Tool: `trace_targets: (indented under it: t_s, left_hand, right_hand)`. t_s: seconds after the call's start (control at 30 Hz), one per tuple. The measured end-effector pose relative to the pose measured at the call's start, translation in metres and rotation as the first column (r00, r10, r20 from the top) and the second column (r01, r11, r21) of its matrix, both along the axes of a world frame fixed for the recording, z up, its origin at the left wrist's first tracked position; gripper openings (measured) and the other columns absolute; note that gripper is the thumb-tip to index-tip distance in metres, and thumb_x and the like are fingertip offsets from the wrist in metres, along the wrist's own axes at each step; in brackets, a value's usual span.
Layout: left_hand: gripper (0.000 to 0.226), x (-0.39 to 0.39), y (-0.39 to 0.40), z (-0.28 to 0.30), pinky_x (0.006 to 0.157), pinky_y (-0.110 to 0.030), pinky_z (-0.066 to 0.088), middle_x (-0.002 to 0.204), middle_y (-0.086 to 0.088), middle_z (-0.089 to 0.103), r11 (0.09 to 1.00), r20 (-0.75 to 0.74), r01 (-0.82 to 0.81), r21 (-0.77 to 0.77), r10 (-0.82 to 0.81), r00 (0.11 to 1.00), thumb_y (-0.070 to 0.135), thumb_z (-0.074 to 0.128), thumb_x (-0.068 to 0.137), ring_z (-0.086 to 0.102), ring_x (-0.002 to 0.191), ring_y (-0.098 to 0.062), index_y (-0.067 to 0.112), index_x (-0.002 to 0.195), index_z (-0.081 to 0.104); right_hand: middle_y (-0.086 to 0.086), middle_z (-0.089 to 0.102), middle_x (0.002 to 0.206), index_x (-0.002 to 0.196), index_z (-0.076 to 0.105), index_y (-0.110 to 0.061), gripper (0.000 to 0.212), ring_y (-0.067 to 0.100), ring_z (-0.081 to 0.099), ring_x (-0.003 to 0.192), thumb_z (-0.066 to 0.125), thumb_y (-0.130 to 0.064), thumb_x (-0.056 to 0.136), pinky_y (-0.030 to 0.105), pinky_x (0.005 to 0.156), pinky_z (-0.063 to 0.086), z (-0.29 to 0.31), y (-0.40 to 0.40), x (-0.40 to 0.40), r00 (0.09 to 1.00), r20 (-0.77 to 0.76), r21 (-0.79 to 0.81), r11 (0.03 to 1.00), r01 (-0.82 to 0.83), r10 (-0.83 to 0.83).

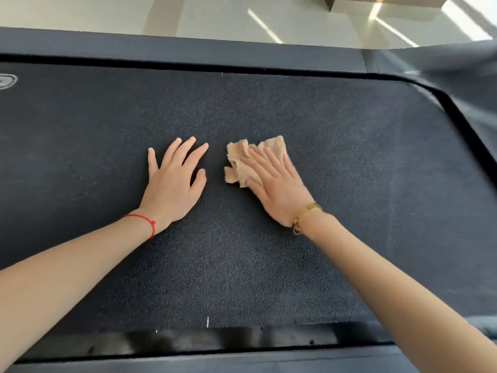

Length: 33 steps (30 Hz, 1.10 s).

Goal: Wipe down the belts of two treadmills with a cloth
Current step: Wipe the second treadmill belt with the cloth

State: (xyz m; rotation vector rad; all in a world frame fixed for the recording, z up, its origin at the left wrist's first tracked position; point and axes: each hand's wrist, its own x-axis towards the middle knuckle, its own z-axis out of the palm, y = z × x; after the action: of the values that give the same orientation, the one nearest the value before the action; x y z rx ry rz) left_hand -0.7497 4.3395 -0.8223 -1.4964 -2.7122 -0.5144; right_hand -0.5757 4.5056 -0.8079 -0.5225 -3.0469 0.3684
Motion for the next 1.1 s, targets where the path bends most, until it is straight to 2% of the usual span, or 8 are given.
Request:
trace_targets:
  t_s: [0.2,0.33,0.47,0.67,0.8,0.93,1.0,1.1]
  left_hand:
    - [0.053,0.006,0.0,0.003,0.118,-0.066,0.006,0.164,0.001,0.021,0.997,0.003,-0.026,-0.067,0.026,1.0,0.033,0.034,0.104,0.01,0.153,-0.021,0.028,0.156,0.025]
    - [0.054,0.003,0.002,0.001,0.118,-0.065,0.005,0.164,0.002,0.021,0.997,-0.008,-0.037,-0.067,0.037,0.999,0.034,0.034,0.104,0.01,0.153,-0.02,0.029,0.156,0.025]
    - [0.054,0.002,0.002,-0.002,0.118,-0.065,0.006,0.163,0.002,0.021,0.997,-0.025,-0.041,-0.063,0.04,0.999,0.035,0.032,0.103,0.011,0.153,-0.02,0.029,0.156,0.025]
    - [0.06,-0.001,0.002,-0.005,0.117,-0.066,0.009,0.162,0.002,0.024,0.997,-0.05,-0.037,-0.074,0.033,0.998,0.044,0.019,0.097,0.014,0.152,-0.02,0.03,0.155,0.026]
    - [0.059,0.0,0.002,-0.005,0.117,-0.065,0.011,0.162,0.003,0.024,0.996,-0.062,-0.042,-0.079,0.037,0.997,0.044,0.02,0.097,0.015,0.152,-0.019,0.03,0.155,0.027]
    - [0.059,-0.001,0.001,-0.004,0.118,-0.065,0.011,0.162,0.003,0.024,0.996,-0.066,-0.037,-0.082,0.031,0.997,0.044,0.02,0.098,0.016,0.152,-0.019,0.03,0.155,0.027]
    - [0.06,-0.002,0.001,-0.003,0.118,-0.065,0.01,0.163,0.004,0.023,0.996,-0.062,-0.039,-0.081,0.034,0.998,0.044,0.02,0.097,0.015,0.152,-0.019,0.031,0.155,0.027]
    - [0.06,-0.001,0.001,-0.002,0.118,-0.065,0.009,0.163,0.004,0.022,0.996,-0.054,-0.038,-0.079,0.034,0.998,0.045,0.019,0.098,0.014,0.152,-0.019,0.031,0.155,0.025]
  right_hand:
    - [-0.005,0.007,0.163,0.156,0.012,-0.024,0.055,0.018,-0.004,0.151,0.025,-0.041,0.105,0.038,0.12,-0.006,0.001,0.062,0.022,0.964,0.011,0.017,0.964,0.266,-0.266]
    - [0.0,0.01,0.163,0.155,0.014,-0.022,0.055,0.021,0.0,0.151,0.02,-0.042,0.104,0.045,0.121,-0.003,-0.003,0.115,-0.007,0.917,0.023,0.091,0.914,0.395,-0.399]
    - [-0.001,0.008,0.164,0.156,0.01,-0.022,0.057,0.022,-0.001,0.151,0.016,-0.044,0.104,0.047,0.12,-0.007,-0.001,0.144,-0.06,0.897,0.039,0.078,0.896,0.437,-0.441]
    - [0.002,0.017,0.161,0.154,0.017,-0.024,0.052,0.024,0.004,0.149,0.017,-0.037,0.104,0.049,0.12,-0.004,0.007,0.138,-0.148,0.936,0.008,0.075,0.933,0.351,-0.353]
    - [0.001,0.027,0.157,0.154,0.017,-0.016,0.056,0.022,0.013,0.147,0.018,-0.041,0.104,0.044,0.119,0.002,0.002,0.1,-0.199,0.989,-0.006,0.089,0.985,0.148,-0.148]
    - [0.003,0.026,0.159,0.155,0.013,-0.013,0.056,0.022,0.011,0.149,0.022,-0.038,0.105,0.044,0.121,-0.001,0.002,0.09,-0.197,0.999,-0.006,0.105,0.993,-0.052,0.053]
    - [0.005,0.03,0.156,0.155,0.013,-0.014,0.057,0.024,0.017,0.147,0.021,-0.037,0.104,0.051,0.119,0.002,-0.001,0.116,-0.185,0.999,-0.008,0.169,0.985,-0.033,0.035]
    - [0.01,0.036,0.152,0.154,0.016,-0.015,0.063,0.03,0.024,0.143,0.013,-0.042,0.097,0.055,0.118,0.006,-0.005,0.174,-0.16,0.981,-0.024,0.192,0.962,0.193,-0.192]
